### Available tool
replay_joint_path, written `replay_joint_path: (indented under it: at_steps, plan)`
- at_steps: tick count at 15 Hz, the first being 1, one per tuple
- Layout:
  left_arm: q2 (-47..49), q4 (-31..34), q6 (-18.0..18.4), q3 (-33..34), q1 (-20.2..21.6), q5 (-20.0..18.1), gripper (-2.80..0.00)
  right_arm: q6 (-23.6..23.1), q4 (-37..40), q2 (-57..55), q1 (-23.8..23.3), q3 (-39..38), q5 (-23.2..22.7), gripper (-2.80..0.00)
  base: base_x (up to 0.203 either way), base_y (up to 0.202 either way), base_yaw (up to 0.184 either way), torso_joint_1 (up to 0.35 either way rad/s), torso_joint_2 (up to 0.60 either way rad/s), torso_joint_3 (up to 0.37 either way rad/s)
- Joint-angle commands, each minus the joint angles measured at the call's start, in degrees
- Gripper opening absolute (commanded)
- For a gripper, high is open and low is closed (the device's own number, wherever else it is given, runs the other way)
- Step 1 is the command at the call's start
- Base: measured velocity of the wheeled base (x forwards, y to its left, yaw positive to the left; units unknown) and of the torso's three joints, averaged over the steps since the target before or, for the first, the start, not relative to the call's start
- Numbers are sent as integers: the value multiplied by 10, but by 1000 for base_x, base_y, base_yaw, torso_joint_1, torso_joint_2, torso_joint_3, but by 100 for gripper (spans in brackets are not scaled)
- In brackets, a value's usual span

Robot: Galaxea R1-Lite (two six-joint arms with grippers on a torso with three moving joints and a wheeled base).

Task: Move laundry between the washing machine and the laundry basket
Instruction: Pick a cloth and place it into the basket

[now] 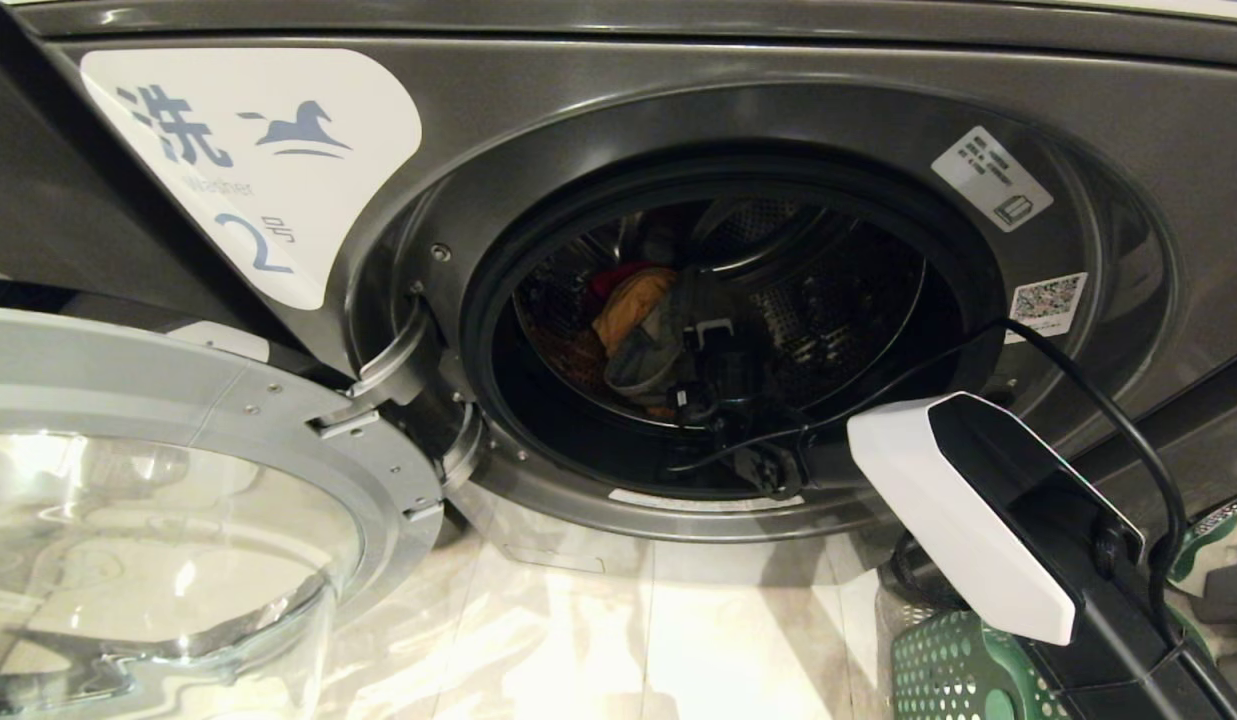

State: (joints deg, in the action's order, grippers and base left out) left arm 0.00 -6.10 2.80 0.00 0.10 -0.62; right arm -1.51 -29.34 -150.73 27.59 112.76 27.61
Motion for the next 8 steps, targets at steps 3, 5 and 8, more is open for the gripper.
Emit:
replay_joint_path:
  at_steps: [3,5,8]
  plan:
    - [1,-1,0,23,0,0,-280,5,0,12,4,-1,2,0,0,0,0,0,0,0]
    - [1,-1,0,23,0,0,-280,5,4,12,4,-2,2,-280,0,0,0,0,0,0]
    - [1,-1,0,23,0,0,-280,5,6,19,4,-3,2,-280,0,0,0,0,0,0]
